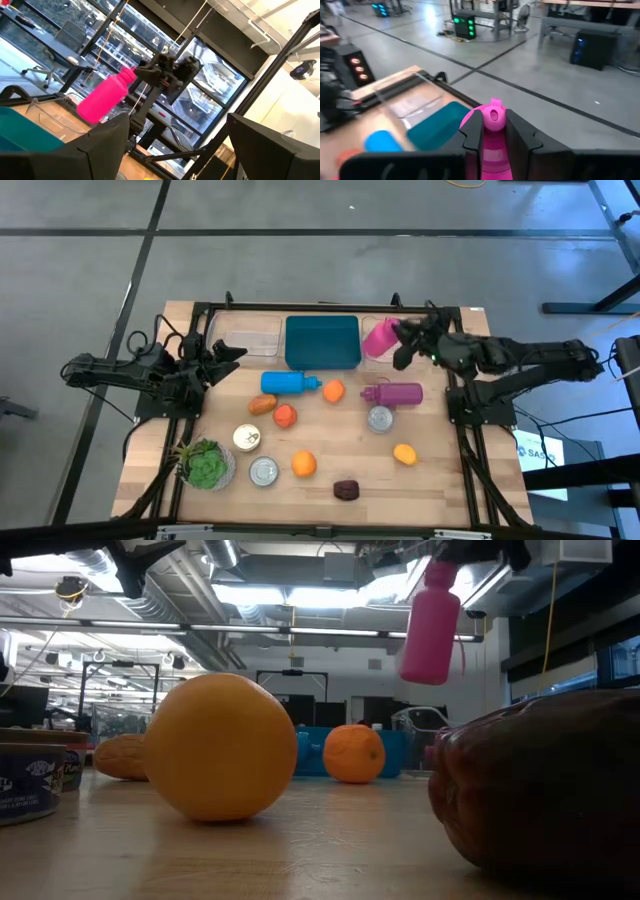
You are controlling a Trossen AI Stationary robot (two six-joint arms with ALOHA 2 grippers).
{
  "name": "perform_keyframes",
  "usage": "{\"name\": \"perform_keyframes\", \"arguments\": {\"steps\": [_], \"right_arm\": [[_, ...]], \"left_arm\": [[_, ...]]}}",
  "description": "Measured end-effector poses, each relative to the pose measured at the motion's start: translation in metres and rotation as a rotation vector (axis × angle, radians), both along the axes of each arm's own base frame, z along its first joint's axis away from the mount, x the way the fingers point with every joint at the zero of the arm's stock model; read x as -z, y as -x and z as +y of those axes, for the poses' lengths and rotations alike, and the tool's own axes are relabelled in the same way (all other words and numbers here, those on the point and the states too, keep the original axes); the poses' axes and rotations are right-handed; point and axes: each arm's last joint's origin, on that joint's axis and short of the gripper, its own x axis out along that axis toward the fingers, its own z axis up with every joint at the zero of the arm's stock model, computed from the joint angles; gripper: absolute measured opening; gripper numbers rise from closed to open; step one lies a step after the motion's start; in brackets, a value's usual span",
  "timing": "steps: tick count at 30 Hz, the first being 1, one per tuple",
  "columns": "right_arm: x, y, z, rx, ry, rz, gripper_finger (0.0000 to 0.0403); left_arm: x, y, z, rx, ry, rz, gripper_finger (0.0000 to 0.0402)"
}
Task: Pick & Place Food Item
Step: Put the pink tumbler into the right transparent bin
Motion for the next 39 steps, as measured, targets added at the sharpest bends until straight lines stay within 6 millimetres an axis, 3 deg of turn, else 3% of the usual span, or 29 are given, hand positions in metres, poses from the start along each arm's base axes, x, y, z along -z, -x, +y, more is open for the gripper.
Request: {"name": "perform_keyframes", "arguments": {"steps": [10,18,28,39], "right_arm": [[0.005,-0.001,-0.045,0.092,-0.013,0.075,0.0051],[0.04,-0.035,-0.077,0.086,-0.101,0.244,0.0051],[0.058,-0.053,-0.096,0.148,-0.129,0.252,0.0051],[0.095,-0.046,-0.106,0.245,-0.2,0.11,0.0051]], "left_arm": [[0.0,0.0,0.0,-0.003,-0.01,0.002,0.0326],[0.0,0.0,0.0,0.0,-0.022,0.004,0.0326],[0.0,0.0,-0.001,0.025,-0.03,0.003,0.0326],[0.0,0.0,-0.001,0.037,-0.041,0.005,0.0326]]}}
